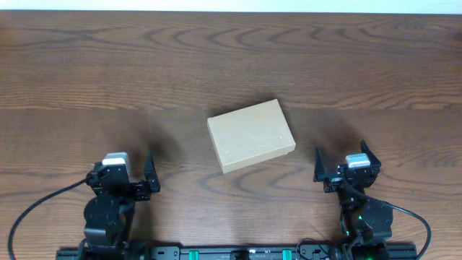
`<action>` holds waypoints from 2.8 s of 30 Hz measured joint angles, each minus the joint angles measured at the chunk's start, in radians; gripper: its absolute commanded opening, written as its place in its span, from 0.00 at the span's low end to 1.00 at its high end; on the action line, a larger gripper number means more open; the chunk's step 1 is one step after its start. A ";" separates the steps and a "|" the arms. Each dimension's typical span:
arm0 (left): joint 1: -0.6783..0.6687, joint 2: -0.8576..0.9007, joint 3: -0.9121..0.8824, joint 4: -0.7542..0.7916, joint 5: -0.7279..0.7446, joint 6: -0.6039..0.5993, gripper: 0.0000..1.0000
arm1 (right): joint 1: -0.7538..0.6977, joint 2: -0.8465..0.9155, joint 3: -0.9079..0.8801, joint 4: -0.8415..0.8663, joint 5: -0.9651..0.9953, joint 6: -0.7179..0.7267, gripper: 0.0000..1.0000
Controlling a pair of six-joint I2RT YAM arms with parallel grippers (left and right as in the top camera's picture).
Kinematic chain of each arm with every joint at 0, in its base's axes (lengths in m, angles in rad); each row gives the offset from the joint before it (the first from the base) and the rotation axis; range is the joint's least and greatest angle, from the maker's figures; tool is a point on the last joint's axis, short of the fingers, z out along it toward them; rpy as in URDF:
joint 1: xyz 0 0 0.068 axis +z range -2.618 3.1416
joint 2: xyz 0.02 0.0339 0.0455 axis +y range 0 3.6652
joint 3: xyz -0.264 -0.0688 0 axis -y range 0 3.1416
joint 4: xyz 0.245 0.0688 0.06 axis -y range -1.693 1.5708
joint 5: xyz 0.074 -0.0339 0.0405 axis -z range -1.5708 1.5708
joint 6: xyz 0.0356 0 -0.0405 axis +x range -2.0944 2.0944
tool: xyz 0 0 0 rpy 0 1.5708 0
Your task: Pack container
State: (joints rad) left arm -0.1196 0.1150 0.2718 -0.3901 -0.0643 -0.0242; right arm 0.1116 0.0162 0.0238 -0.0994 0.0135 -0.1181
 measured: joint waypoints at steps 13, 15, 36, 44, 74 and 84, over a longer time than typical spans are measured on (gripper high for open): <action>0.000 -0.043 -0.159 0.215 -0.018 0.138 0.95 | 0.000 -0.002 0.000 0.000 0.000 0.000 0.99; 0.000 -0.056 -0.184 0.217 -0.018 0.142 0.95 | 0.000 -0.002 0.000 0.000 0.000 0.000 0.99; 0.000 -0.102 -0.193 0.230 0.002 0.133 0.95 | 0.000 -0.003 -0.001 0.001 0.000 0.000 0.99; 0.000 -0.102 -0.193 0.230 0.012 0.133 0.95 | 0.000 -0.003 -0.001 0.001 0.000 0.000 0.99; 0.013 -0.102 -0.193 0.230 0.039 0.116 0.95 | 0.000 -0.003 -0.001 0.001 0.000 0.000 0.99; 0.013 -0.102 -0.193 0.230 0.039 0.107 0.95 | 0.000 -0.003 -0.001 0.001 0.000 0.000 0.99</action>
State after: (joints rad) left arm -0.1070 0.0128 0.0784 -0.1604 -0.0254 0.0826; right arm 0.1116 0.0128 0.0231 -0.0986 0.0135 -0.1184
